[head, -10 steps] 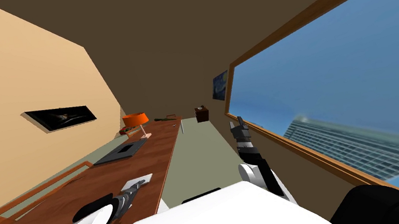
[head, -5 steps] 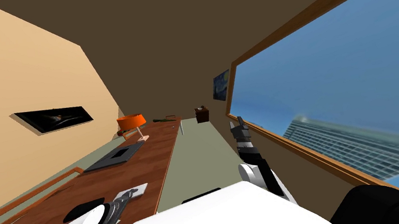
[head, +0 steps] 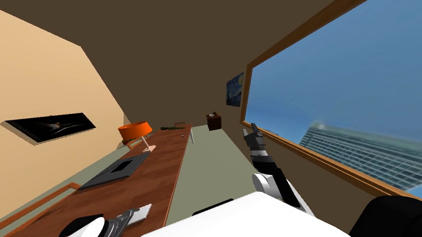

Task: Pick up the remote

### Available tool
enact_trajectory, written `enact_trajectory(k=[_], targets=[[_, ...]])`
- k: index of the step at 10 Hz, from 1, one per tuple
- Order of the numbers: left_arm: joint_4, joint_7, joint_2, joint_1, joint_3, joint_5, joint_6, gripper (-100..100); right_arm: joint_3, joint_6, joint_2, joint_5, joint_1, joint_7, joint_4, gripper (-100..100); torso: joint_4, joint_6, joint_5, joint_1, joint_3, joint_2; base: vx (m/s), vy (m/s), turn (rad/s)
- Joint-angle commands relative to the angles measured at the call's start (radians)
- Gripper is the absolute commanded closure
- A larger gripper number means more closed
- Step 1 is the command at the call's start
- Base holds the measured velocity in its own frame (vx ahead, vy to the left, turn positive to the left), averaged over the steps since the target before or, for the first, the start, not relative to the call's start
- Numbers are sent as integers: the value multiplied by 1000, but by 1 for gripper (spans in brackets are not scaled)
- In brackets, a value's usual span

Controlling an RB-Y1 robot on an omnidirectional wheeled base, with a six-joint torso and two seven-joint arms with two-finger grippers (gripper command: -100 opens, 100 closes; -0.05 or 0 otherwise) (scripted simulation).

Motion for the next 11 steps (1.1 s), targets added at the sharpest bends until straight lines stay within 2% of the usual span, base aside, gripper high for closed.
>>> enact_trajectory(k=[1, 2, 5, 6, 11], targets=[[50, -9, 12, -21, 2, 21, 50, -100, 0, 0, 0, 0, 0, 0, 0, 0, 0, 0, 0, 0, 0, 0, 149, 17, 10], [50, -9, 12, -21, 2, 21, 51, -100, 0, 0, 0, 0, 0, 0, 0, 0, 0, 0, 0, 1, -1, -2, 116, 16, 0], [125, -18, 27, -43, 5, 50, 125, -100, 0, 0, 0, 0, 0, 0, 0, 0, 0, 0, 0, 1, 0, -1, 128, 8, 9], [125, -18, 27, -43, 5, 50, 125, -100, 0, 0, 0, 0, 0, 0, 0, 0, 0, 0, 0, 1, -1, -2, 95, 2, 8], [204, -20, 36, -61, 5, 69, 198, -100, 0, 0, 0, 0, 0, 0, 0, 0, 1, 0, 0, 1, 2, 3, 76, 16, 17]])
